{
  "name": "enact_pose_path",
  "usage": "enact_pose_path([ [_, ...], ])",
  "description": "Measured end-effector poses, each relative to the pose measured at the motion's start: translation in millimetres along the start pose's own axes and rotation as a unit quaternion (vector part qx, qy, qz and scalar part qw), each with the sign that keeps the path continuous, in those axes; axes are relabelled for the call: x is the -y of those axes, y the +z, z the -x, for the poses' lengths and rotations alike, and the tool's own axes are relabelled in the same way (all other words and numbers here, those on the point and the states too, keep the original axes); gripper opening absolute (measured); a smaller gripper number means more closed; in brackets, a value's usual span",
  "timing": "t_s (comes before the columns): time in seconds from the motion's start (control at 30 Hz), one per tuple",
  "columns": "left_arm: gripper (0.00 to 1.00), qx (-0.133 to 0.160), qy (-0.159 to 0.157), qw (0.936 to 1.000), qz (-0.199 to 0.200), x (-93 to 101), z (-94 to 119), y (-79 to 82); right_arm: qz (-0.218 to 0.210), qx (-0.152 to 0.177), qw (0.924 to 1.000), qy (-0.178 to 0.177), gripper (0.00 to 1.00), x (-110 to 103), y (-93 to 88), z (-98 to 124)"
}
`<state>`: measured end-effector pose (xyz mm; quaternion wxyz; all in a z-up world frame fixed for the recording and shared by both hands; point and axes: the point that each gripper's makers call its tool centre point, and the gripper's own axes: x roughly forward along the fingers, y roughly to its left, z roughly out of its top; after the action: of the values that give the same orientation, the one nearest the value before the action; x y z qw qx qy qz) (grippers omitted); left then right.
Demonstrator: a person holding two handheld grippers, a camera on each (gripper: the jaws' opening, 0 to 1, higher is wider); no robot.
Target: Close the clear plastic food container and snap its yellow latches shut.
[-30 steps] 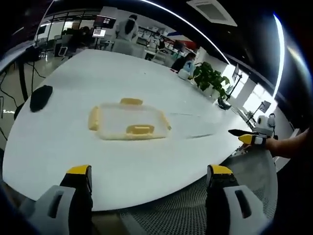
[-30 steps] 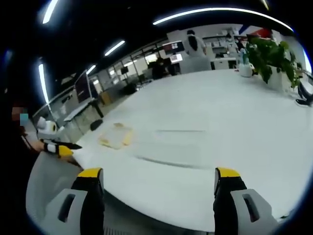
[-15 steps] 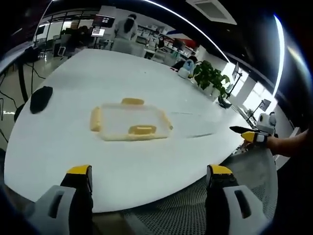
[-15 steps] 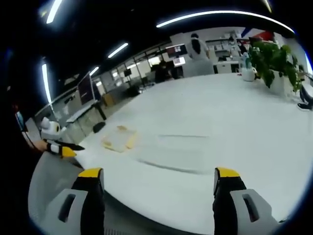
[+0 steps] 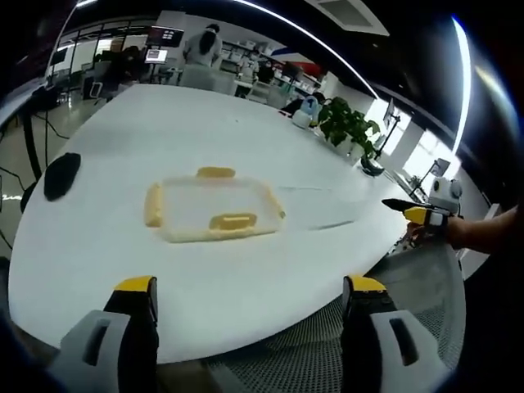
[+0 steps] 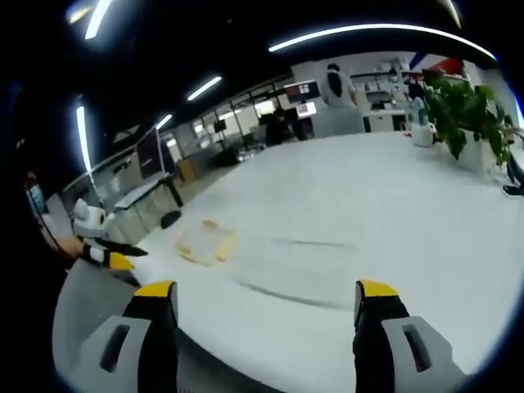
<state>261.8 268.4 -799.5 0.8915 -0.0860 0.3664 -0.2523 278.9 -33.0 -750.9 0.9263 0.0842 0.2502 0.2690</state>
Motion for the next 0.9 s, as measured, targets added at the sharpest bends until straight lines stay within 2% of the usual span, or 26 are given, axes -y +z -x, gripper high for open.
enact_pose_path([
  [0.3,0.92,0.001,0.003,1.0000,0.000,-6.5,0,5.5,0.013,-0.003,0.9998,0.015,0.88,-3,10.3,-6],
  [0.47,0.92,0.002,0.003,1.0000,-0.004,-9.3,0,10.8,0.018,0.013,0.9994,0.026,0.87,-11,26.7,-12],
  [0.9,0.90,-0.007,0.000,0.9997,-0.025,-21.4,-2,16.7,0.026,0.019,0.9980,0.054,0.87,-24,44.0,-33],
])
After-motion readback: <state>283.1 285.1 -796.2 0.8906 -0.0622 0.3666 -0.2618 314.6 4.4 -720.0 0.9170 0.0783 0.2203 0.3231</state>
